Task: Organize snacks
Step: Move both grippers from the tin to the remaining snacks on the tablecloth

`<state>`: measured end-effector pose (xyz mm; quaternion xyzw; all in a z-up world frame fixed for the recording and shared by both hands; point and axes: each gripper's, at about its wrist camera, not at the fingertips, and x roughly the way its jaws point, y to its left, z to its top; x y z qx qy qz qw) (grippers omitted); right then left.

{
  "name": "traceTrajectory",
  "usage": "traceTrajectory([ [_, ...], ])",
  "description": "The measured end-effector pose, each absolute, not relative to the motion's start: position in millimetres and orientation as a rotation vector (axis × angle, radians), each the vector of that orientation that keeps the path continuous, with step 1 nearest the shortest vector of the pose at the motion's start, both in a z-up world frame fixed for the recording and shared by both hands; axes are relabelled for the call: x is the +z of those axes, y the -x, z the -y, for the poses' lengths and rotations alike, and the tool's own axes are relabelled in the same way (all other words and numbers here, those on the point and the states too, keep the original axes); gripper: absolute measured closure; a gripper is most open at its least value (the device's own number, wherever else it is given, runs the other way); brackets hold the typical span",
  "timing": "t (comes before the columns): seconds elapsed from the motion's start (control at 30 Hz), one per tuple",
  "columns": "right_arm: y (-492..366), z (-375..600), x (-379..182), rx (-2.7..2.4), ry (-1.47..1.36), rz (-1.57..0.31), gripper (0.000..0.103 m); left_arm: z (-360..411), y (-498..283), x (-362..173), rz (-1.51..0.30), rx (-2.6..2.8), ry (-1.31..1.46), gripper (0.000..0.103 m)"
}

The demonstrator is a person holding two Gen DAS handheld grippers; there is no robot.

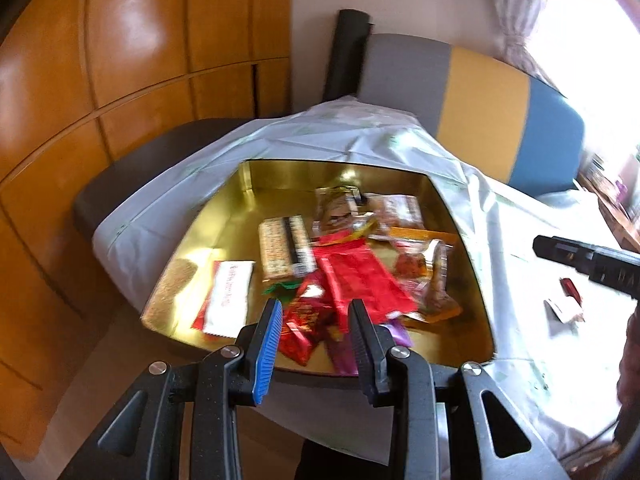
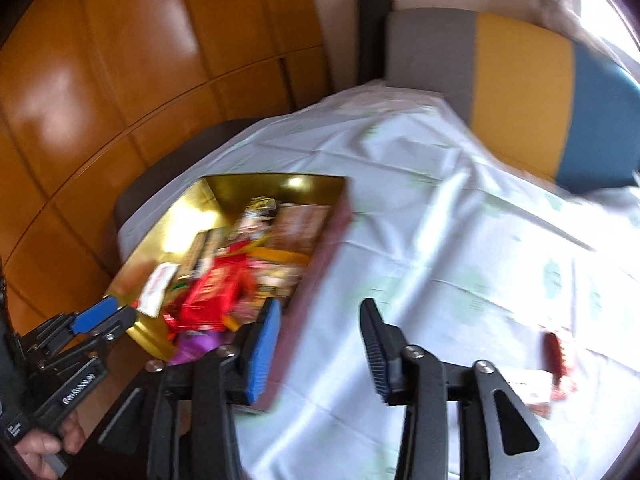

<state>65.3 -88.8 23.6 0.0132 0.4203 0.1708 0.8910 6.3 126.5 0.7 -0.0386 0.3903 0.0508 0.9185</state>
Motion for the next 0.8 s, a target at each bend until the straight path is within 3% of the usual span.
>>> traceTrajectory([
  [0.43,-73.7,278.6,16.3,-0.012,-0.121,-0.936,0.049,-39.1,-19.0,10.3,-0.805,-0.211,-0.097,0.060],
  [0.57,-74.7,319.4,0.1,-0.074,-0.163,-0.964,0.044,1.3,-25.5,11.0,-0.814,-0.353,-0.183,0.046],
  [0.8,-78.5,346.1,-14.6,-0.097,-0.312,-0.982,0.044,82.2,-41.2,-3.8,-0.832,-0.576,-0.372,0.046],
])
